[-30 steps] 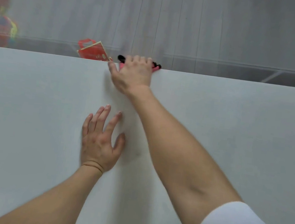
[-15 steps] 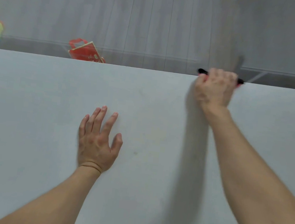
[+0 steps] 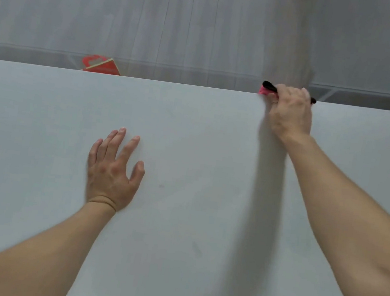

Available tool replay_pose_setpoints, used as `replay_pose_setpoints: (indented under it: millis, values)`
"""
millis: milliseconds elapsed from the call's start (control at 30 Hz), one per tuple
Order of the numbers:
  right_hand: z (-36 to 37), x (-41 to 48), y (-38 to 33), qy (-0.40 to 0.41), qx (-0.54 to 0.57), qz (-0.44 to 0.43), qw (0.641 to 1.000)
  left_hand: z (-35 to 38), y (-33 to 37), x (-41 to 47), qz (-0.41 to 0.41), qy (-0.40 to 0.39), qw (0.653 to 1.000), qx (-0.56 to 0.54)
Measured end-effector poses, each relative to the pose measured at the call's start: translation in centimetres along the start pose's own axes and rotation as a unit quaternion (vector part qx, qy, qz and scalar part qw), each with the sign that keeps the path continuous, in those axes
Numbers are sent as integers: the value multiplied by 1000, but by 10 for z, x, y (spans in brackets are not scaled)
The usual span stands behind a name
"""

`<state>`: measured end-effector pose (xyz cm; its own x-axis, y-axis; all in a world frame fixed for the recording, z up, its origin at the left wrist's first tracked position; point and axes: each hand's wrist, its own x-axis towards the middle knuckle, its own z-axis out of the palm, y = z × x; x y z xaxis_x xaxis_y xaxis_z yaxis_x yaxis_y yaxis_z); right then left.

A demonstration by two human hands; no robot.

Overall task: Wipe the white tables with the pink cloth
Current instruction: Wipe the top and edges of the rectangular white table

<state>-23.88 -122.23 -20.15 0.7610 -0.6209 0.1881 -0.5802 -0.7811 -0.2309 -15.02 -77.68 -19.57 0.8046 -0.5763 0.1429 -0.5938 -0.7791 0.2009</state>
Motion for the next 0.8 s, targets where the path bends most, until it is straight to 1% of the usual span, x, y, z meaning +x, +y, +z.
replay_pose_setpoints:
  millis: [67,100,167,200,267,300,333,400,433,500,533,567,633,700,767,800]
  values:
    - [-32,-7,23,-7,-6,42,999,1,0,0,-1,-1,1000,5]
    - [-47,-11,24,4,15,60,998,1,1,0,-2,-5,1000,8]
    - [-80,-29,10,47,78,72,993,2,2,-1,-3,-21,999,24]
    - [-97,-46,-1,52,128,63,988,3,2,-1,-3,-33,999,38]
    - [-132,-101,-25,9,247,55,967,-2,9,0,-24,-78,995,60]
    - [-144,-135,-37,-28,295,77,952,-10,20,-1,-44,-104,992,59]
    - [-152,-169,-46,-59,329,110,936,-23,36,-7,-61,-127,989,42]
    - [-161,-233,-61,-96,378,193,900,-58,82,-33,-57,-157,985,-34]
    - [-167,-263,-68,-109,418,242,869,-75,107,-54,-40,-164,981,-90]
    - [-185,-318,-80,-133,519,316,783,-107,154,-114,-10,-192,958,-213]
    - [-195,-344,-85,-141,551,337,750,-120,175,-148,5,-209,941,-265]
    - [-206,-370,-90,-151,567,344,733,-130,192,-180,17,-223,924,-309]
    - [-230,-418,-98,-162,590,329,719,-149,218,-237,17,-234,902,-363]
    - [-253,-460,-97,-152,601,325,714,-164,229,-278,-11,-215,890,-401]
    - [-272,-496,-88,-155,591,319,724,-175,232,-309,-36,-200,886,-417]
    - [-281,-511,-82,-155,575,315,739,-179,232,-321,-36,-194,887,-417]
